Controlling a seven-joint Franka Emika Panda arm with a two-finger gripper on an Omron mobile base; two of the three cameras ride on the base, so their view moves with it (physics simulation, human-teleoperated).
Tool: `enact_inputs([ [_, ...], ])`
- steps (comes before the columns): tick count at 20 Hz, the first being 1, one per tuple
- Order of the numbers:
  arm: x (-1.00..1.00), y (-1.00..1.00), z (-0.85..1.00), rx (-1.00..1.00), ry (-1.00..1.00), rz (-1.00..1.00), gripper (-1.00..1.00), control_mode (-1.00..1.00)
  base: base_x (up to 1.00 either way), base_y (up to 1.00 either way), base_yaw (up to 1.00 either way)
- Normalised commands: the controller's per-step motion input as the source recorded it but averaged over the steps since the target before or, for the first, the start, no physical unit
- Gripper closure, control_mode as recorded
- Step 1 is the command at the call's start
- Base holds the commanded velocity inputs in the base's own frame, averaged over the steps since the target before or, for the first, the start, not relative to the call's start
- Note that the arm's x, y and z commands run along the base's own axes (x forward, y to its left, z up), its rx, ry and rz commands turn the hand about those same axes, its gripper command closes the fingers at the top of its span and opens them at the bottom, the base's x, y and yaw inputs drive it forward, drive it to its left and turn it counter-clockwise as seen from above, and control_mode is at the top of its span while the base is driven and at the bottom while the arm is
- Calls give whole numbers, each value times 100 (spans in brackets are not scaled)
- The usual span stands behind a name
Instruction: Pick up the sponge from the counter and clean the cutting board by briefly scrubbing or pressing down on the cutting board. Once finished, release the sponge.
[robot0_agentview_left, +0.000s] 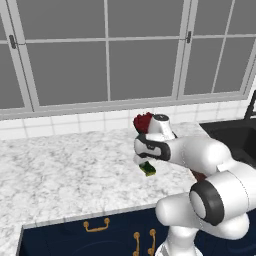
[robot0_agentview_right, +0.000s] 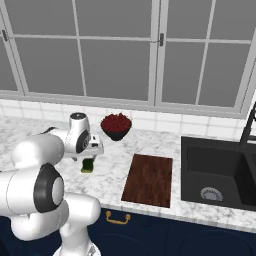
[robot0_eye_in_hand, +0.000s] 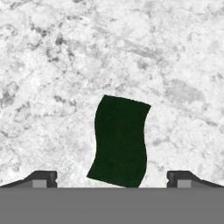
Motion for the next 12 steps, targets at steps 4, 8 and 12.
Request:
enact_inputs([
  [4, 0, 0, -19, 0, 6, 1, -100, -100, 0, 0, 0],
  [8, 0, 0, -7, 0, 5, 0, -100, -100, 0, 0, 0],
  [12, 0, 0, -7, 0, 3, 0, -100, -100, 0, 0, 0],
])
